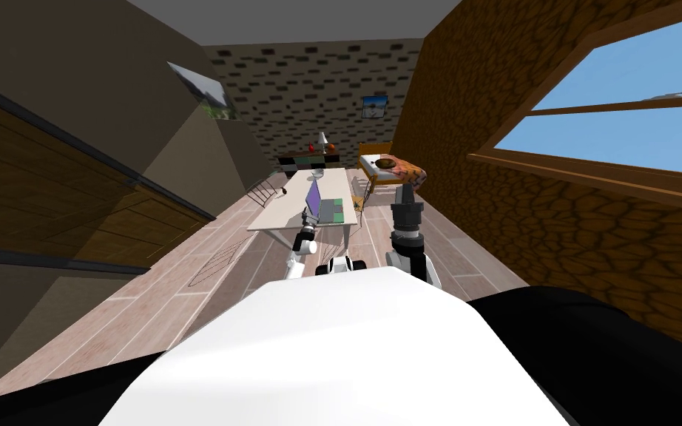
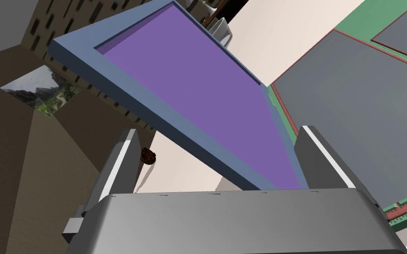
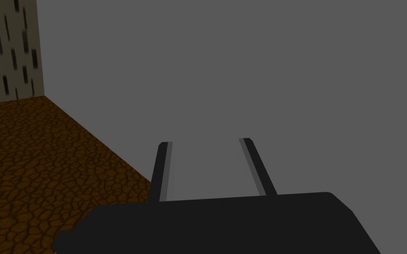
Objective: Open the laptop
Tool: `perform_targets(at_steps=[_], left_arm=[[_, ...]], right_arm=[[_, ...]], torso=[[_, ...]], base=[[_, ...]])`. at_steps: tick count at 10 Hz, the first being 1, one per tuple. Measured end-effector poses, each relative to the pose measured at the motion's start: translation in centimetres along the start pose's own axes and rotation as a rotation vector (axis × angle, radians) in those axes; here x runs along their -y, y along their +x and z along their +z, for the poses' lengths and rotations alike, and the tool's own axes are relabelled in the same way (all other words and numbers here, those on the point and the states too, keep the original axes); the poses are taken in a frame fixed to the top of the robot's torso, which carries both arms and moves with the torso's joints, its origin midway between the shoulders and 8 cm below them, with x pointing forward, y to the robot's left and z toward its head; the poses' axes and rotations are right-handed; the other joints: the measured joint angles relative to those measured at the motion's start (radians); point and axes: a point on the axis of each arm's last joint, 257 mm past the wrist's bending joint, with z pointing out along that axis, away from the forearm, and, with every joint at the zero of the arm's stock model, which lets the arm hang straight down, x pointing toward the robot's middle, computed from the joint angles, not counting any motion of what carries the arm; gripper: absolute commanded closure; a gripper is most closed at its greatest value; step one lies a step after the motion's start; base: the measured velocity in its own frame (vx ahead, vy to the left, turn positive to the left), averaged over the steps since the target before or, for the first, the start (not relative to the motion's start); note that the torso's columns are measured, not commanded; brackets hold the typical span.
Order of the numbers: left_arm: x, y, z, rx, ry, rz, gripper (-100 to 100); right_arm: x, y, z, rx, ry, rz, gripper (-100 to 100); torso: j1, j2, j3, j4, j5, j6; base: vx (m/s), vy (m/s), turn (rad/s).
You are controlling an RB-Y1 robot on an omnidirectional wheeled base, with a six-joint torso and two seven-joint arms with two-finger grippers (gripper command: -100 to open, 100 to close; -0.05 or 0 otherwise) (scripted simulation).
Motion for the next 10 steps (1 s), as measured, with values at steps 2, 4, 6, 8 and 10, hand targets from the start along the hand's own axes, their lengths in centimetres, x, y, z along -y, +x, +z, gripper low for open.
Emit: perform_targets(at_steps=[2,4,6,8,10], left_arm=[[-0.2,0.0,0.7,-0.007,-0.003,-0.001,-100],[-0.4,0.5,2.1,-0.022,-0.004,-0.005,-100],[-1.1,0.3,2.9,-0.018,-0.022,0.001,-100],[-0.7,0.7,4.3,-0.035,-0.014,-0.006,-100],[-1.0,1.4,5.5,-0.045,-0.023,-0.002,-100]], right_arm=[[0.0,0.0,0.0,0.000,0.000,0.000,0],[0.0,0.0,0.0,0.000,0.000,0.000,0],[0.0,0.0,0.0,0.000,0.000,0.000,0],[0.0,0.0,0.0,0.000,0.000,0.000,0],[0.0,0.0,0.0,0.000,0.000,0.000,0]], torso=[[0.000,0.003,0.001,0.000,0.000,-0.001],[0.000,0.003,0.002,0.001,0.000,-0.001],[0.000,0.000,0.000,0.000,0.000,0.000],[0.000,0.005,0.003,0.002,0.000,-0.001],[0.001,0.001,0.001,0.000,0.000,-0.001]], base=[[-0.071,-0.006,0.116],[-0.023,-0.011,-0.009],[-0.025,-0.010,0.088],[-0.064,-0.008,0.027],[-0.007,-0.001,-0.008]])
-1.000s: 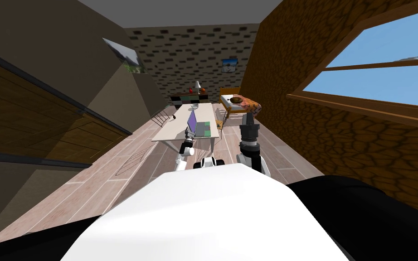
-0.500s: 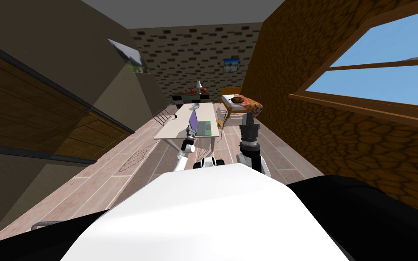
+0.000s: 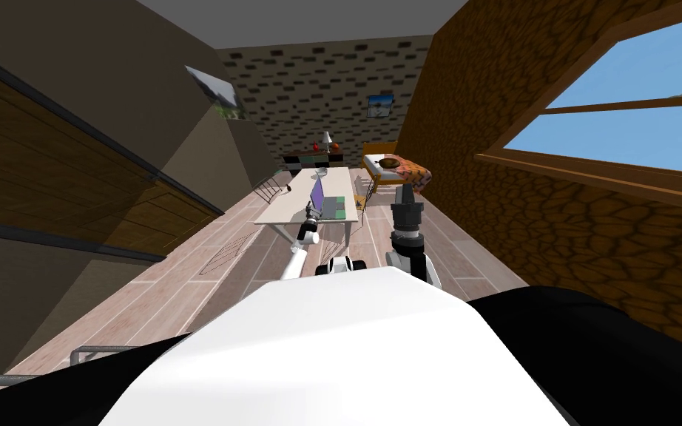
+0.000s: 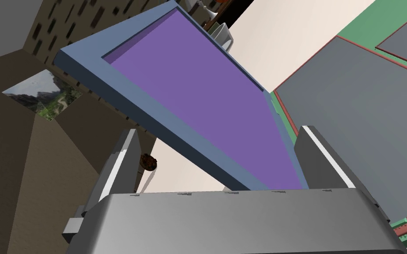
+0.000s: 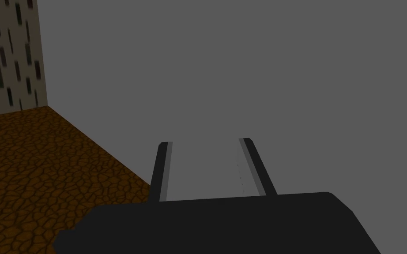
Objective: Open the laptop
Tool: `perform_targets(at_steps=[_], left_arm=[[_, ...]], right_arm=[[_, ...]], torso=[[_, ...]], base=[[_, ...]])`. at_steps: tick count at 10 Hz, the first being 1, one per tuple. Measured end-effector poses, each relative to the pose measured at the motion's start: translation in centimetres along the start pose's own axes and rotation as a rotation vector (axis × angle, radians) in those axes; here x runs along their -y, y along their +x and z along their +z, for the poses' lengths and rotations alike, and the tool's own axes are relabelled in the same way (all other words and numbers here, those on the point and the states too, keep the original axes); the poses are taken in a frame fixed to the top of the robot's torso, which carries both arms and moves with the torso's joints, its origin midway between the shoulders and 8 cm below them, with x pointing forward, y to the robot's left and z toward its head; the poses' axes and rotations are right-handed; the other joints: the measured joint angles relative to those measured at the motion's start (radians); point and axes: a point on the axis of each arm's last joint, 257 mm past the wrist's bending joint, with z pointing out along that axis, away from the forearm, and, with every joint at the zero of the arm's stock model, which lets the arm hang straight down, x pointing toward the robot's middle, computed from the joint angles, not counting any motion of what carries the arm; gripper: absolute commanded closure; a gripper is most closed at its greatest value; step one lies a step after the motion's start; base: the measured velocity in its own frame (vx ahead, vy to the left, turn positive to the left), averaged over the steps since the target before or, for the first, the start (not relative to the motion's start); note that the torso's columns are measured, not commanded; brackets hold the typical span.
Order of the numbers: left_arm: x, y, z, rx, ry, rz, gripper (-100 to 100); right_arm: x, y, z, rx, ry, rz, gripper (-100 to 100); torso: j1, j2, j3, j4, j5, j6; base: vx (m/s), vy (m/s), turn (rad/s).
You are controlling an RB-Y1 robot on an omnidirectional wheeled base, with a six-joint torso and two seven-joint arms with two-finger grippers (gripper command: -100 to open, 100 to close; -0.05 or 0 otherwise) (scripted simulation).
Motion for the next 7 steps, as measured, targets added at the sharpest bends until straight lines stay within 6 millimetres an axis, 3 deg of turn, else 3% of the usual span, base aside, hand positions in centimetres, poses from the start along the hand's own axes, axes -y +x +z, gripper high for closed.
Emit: perform_targets(at_steps=[7], left_arm=[[0.2,0.9,4.4,-0.025,-0.009,0.000,-100]], right_arm=[[0.0,0.0,0.0,0.000,0.000,0.000,0]], torso=[[-0.001,0.003,0.002,0.001,0.000,0.000]], base=[[-0.053,-0.007,0.065]])
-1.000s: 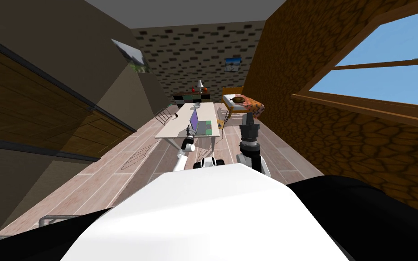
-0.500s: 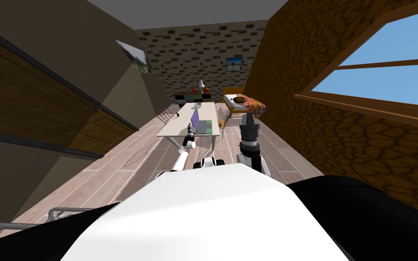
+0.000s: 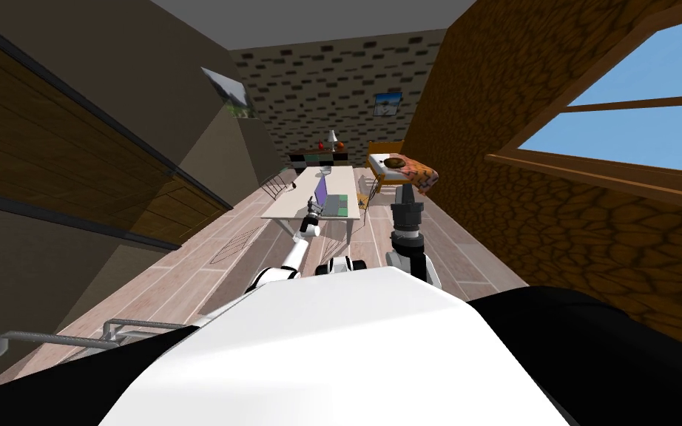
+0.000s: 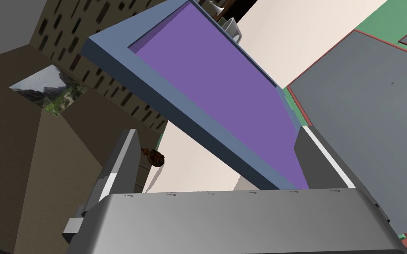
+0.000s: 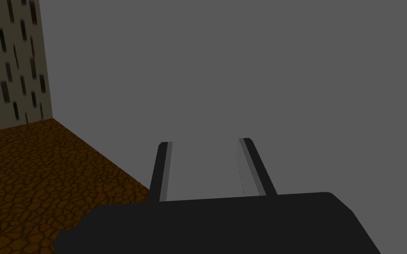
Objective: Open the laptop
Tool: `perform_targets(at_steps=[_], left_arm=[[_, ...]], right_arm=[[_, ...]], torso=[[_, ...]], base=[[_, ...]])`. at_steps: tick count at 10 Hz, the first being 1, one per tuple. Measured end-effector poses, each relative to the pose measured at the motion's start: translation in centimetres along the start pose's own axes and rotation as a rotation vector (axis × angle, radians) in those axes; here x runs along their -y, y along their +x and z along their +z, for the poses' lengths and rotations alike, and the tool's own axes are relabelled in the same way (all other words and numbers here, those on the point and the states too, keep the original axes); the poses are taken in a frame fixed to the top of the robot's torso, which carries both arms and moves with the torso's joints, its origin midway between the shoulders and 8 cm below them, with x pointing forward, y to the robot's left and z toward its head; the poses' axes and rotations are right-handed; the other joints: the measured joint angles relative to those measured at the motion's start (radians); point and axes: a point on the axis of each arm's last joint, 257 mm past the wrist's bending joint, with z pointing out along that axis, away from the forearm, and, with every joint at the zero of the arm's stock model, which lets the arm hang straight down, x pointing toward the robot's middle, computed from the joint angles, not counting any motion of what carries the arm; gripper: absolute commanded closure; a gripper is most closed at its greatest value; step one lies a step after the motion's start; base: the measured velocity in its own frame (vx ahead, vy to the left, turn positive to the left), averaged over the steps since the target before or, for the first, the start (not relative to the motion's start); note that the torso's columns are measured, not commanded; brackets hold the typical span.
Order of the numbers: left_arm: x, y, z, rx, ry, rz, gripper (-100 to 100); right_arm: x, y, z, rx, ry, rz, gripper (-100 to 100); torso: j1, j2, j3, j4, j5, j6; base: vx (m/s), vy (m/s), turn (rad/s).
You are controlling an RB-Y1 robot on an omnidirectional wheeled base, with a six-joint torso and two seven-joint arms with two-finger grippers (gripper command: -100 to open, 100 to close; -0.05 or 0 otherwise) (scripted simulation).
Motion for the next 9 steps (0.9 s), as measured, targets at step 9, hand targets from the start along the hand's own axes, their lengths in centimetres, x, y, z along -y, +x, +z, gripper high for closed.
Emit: perform_targets(at_steps=[9], left_arm=[[0.4,0.7,4.2,-0.005,-0.025,0.012,-100]], right_arm=[[0.0,0.0,0.0,0.000,0.000,0.000,0]], torso=[[0.001,-0.001,-0.001,0.000,0.000,-0.001]], base=[[-0.037,-0.003,0.051]])
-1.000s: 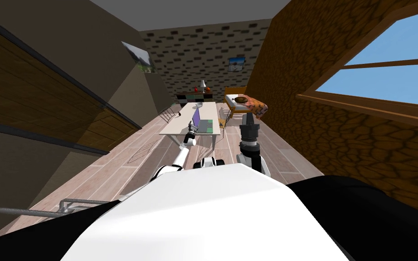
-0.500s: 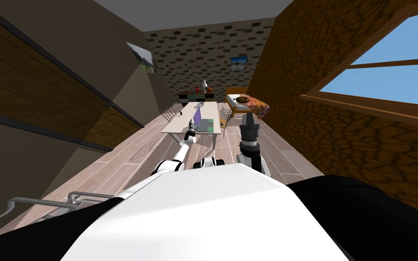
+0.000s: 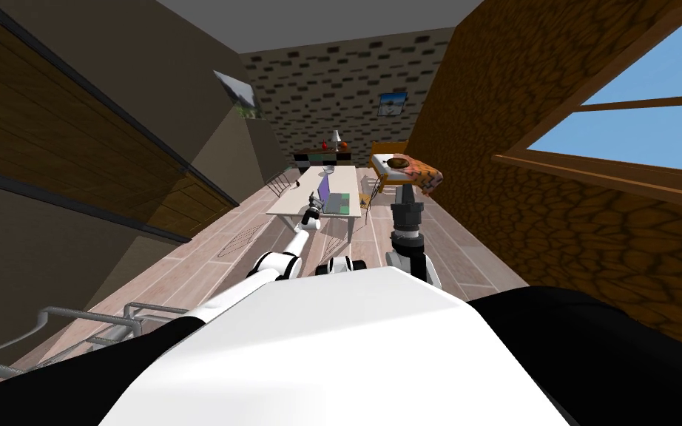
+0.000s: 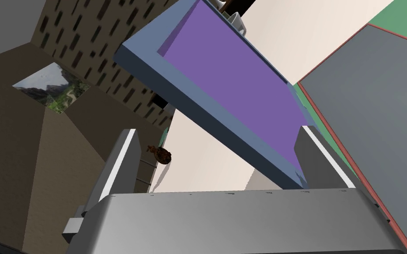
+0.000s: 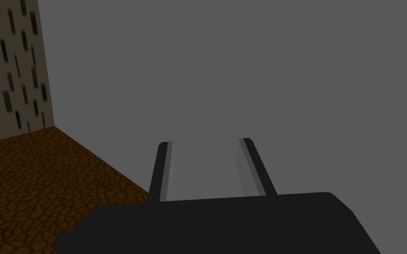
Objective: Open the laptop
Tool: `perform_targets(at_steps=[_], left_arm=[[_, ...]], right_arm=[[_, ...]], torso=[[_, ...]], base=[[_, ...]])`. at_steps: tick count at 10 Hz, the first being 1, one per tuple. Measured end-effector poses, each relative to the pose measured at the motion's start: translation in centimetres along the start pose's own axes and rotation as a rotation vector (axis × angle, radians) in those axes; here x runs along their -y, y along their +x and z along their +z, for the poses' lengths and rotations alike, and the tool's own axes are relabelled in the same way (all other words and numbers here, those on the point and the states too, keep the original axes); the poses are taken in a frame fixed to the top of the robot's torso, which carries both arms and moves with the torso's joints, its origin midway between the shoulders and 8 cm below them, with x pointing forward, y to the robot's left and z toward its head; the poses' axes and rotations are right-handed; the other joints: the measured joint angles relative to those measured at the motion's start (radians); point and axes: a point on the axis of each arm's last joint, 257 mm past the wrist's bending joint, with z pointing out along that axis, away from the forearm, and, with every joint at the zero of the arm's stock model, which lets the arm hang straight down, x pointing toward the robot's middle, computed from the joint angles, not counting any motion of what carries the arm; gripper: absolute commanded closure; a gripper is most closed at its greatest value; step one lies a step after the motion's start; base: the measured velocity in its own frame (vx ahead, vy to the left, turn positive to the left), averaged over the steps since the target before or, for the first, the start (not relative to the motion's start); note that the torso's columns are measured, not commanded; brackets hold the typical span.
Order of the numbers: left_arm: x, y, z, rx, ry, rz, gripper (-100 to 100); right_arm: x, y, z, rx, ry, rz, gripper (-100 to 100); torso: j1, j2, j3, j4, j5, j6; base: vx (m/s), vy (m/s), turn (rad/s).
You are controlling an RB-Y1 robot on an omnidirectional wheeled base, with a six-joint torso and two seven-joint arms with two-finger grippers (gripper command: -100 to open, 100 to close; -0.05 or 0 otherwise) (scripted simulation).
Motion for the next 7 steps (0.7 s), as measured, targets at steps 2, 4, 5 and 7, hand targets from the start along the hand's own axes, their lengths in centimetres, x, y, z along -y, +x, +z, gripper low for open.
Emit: perform_targets(at_steps=[2,4,5,7], left_arm=[[0.7,1.0,1.3,-0.009,0.000,0.000,-100],[0.2,0.6,1.5,0.001,-0.014,0.006,-100],[0.2,0.6,1.5,0.002,-0.014,0.006,100],[-0.7,0.1,0.4,0.008,-0.019,-0.005,100]], right_arm=[[0.0,0.0,0.0,0.000,0.000,0.000,0],[0.0,0.0,0.0,0.000,0.000,0.000,0],[0.0,0.0,0.0,0.000,0.000,0.000,0],[0.0,0.0,0.0,0.000,0.000,0.000,0]], torso=[[-0.001,0.000,0.001,0.000,0.000,0.001],[0.000,-0.003,-0.002,-0.001,0.000,0.001],[0.000,-0.002,-0.001,-0.001,0.000,0.001],[-0.002,-0.010,-0.005,-0.006,-0.002,0.002]], base=[[-0.028,-0.003,-0.015],[0.000,0.000,0.000],[0.079,-0.003,-0.159],[0.064,0.011,-0.054]])
